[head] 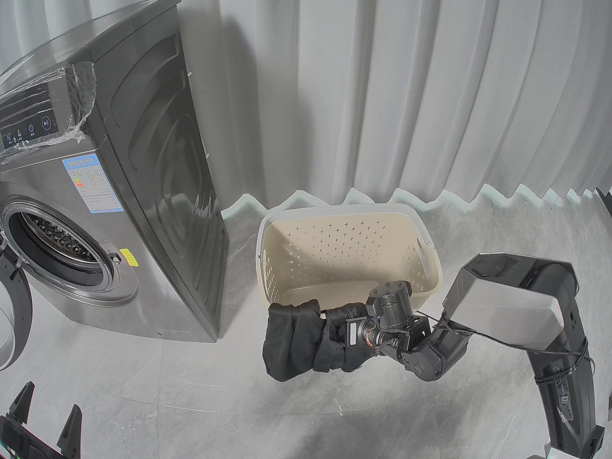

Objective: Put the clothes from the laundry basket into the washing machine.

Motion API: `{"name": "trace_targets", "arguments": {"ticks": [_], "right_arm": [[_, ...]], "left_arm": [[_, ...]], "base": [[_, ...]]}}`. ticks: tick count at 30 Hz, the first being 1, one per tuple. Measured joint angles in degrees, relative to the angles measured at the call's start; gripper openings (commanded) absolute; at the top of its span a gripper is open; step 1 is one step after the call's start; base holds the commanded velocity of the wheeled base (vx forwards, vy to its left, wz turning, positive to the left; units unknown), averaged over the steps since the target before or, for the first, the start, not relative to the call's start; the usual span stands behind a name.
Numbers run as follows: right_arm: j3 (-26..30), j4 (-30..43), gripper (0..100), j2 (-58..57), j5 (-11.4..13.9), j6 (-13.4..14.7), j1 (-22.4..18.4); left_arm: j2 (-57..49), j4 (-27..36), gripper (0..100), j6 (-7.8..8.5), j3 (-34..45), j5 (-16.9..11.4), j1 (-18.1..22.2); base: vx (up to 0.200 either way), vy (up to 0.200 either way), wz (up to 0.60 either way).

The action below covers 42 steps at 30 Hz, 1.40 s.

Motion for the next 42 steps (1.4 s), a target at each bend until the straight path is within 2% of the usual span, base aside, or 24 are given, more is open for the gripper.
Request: {"name": "trace_targets", "arguments": {"ticks": [9,22,38,42], "right_arm": [[1.7,-0.6,0,-1.0,-0.1,0.1,0.3],[12.5,-3.2,0,-16.1,-0.6,-0.4,2.2],[24.3,-9.7,0,-44.7,-0.2,-6.7,6.0],[27.3,-11.2,0,-50.6,0.0,-9.9,6.3]], "left_arm": [[0.0,0.0,100,0.02,0.0,0.0,0.0],[0.0,0.0,100,0.00,0.0,0.1,0.0],[0.0,0.0,100,0.00,0.0,0.1,0.0],[0.0,0.0,100,0.00,0.0,0.0,0.0]], "base": [[0.000,0.000,0.00],[0.000,0.000,0.00],[0.000,0.000,0.00],[0.000,0.000,0.00]]}}
